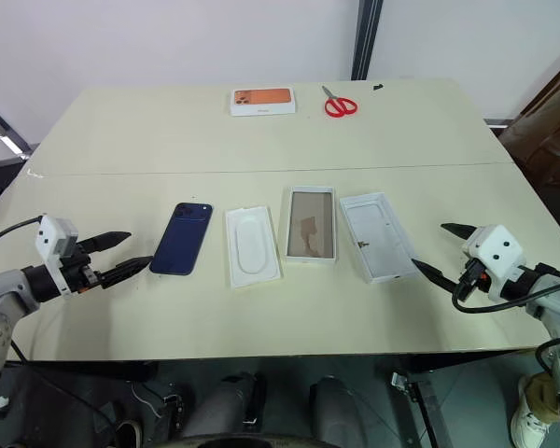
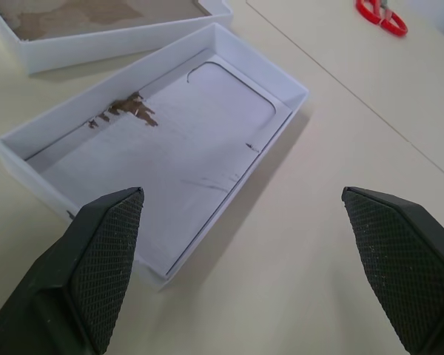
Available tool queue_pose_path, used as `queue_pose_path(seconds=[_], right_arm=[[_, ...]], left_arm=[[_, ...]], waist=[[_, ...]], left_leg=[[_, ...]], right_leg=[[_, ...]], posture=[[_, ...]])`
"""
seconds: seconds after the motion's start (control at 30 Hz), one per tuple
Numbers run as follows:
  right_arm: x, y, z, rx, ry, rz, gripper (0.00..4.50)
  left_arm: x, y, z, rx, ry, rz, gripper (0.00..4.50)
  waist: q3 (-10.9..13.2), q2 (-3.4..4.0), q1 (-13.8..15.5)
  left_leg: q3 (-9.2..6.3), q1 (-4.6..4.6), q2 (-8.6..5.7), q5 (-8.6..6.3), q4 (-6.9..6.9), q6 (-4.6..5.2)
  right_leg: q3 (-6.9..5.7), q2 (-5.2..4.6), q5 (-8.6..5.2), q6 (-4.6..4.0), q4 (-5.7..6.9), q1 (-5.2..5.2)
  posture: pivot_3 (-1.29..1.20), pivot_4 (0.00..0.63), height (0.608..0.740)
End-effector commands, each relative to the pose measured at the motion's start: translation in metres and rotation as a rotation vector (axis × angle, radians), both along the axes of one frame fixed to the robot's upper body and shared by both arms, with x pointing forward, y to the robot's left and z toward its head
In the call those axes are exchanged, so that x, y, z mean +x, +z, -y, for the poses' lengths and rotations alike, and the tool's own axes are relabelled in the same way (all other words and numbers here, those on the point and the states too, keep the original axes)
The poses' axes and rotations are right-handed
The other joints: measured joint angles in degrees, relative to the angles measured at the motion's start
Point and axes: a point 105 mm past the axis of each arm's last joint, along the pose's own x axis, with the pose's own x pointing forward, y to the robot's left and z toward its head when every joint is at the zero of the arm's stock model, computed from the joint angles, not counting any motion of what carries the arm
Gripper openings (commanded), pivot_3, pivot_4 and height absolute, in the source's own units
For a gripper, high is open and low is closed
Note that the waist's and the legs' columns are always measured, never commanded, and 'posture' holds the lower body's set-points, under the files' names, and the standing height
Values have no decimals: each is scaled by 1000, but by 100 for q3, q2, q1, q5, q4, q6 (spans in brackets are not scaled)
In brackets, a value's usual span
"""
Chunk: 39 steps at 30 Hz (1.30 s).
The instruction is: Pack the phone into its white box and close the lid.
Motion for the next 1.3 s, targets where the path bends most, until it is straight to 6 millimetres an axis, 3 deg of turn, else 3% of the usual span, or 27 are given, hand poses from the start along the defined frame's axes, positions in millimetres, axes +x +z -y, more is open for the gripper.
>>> queue_pose_path(seconds=[0.03, 0.13, 0.23, 0.37, 0.47, 0.57, 0.7, 0.93, 1.3], right_arm=[[2, 13, -9, 3, 43, 31, 4500], [2, 13, -15, -26, 68, 35, 4500], [5, 16, -32, -39, 136, 43, 4500], [12, 21, -60, -56, 244, 68, 4500], [19, 26, -87, 0, 317, 82, 4500], [24, 26, -99, 1, 352, 88, 4500], [31, 26, -108, 3, 370, 100, 4500], [32, 22, -112, 12, 369, 104, 4500], [34, 24, -115, 25, 351, 128, 4500]], left_arm=[[2, 11, 11, -17, -14, 27, 4480], [2, 9, 16, -17, -13, -9, 4480], [1, 10, 30, -99, -21, -76, 4480], [6, 6, 58, -152, -1, -162, 4480], [7, 5, 84, -289, -41, -260, 4480], [8, 10, 103, -413, -54, -313, 4480], [9, 10, 121, -458, -50, -349, 4480], [15, -9, 122, -459, 43, -429, 4480], [13, -31, 147, -486, 22, -585, 4480]], waist=[[0, 0, 4], [0, 0, 2], [0, 0, -4], [0, 0, 0], [0, -1, -2], [0, -3, 2], [0, -4, -3], [0, -4, 17], [-2, -3, 18]], left_leg=[[0, 0, 0, 0, 0, 0], [0, 0, 0, 0, 1, 0], [0, 0, 0, 0, 0, 0], [-1, 0, 0, 0, 2, 0], [-1, 0, 0, 0, 3, 0], [-2, -2, 0, 1, 6, -1], [-2, -4, 0, 2, 15, -2], [-1, -3, 0, 8, 16, -13], [-1, -3, -1, 18, 17, -30]], right_leg=[[0, 0, 0, 0, 0, 0], [0, 0, 0, 0, 0, 1], [0, 0, 0, 0, 0, 0], [0, 0, 0, 0, 1, 1], [-1, 1, 0, 0, 1, 1], [-2, 2, 0, 1, 2, 0], [-3, 3, 0, 1, 3, 1], [0, 5, 0, 1, 4, 1], [-1, 5, 0, 1, 4, 2]], posture=[[0, 150, 734], [0, 150, 734], [0, 150, 734], [0, 150, 734], [0, 150, 734], [0, 150, 734], [0, 150, 734], [0, 150, 734], [0, 150, 734]])
